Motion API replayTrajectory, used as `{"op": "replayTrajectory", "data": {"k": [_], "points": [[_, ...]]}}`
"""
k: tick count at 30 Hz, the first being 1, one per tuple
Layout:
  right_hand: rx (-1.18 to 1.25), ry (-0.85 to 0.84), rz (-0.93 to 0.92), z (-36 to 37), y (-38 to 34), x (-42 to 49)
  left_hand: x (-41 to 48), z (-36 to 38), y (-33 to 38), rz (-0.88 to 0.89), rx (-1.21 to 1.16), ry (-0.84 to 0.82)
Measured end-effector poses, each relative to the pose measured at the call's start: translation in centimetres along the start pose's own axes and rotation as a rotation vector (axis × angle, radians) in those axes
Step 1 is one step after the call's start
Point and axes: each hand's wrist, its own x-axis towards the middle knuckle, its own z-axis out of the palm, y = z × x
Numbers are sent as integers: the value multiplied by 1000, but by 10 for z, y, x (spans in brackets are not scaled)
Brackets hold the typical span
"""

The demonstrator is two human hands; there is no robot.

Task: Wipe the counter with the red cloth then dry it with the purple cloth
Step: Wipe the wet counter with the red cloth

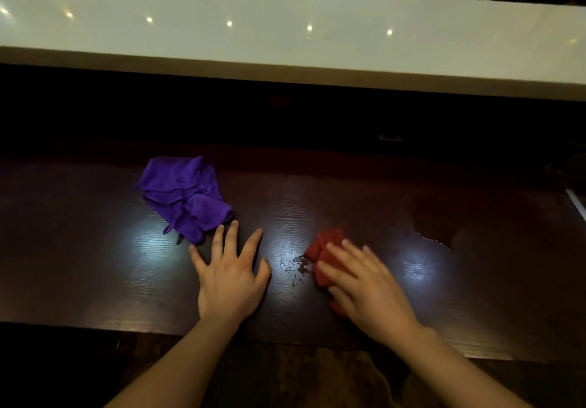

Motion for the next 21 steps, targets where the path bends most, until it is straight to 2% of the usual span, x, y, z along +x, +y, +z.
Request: {"op": "replayTrajectory", "data": {"k": [1,4,6,7,9,12,14,16,18,20,21], "points": [[-17,33,64,0,13,8,0,0,0,2,1,0],[68,116,466,-9,33,45,-1,-2,2,3,-6,0],[151,144,573,-5,18,69,-1,-3,2,-5,-10,-9],[185,139,526,-1,1,73,-1,-4,1,-7,-16,-12],[212,84,322,12,-39,65,-2,-5,1,-19,-50,-1],[87,-14,-15,23,-68,23,-2,-4,0,-29,-98,36],[48,-16,-47,15,-46,12,-2,-4,0,-23,-100,53],[76,52,157,-2,-12,21,-1,-3,0,-20,-102,54],[173,167,454,-24,13,39,-2,-3,0,-21,-97,55],[475,287,635,-41,17,57,-2,-4,1,-23,-95,59],[730,338,702,-47,12,63,-2,-4,1,-23,-96,60]]}}
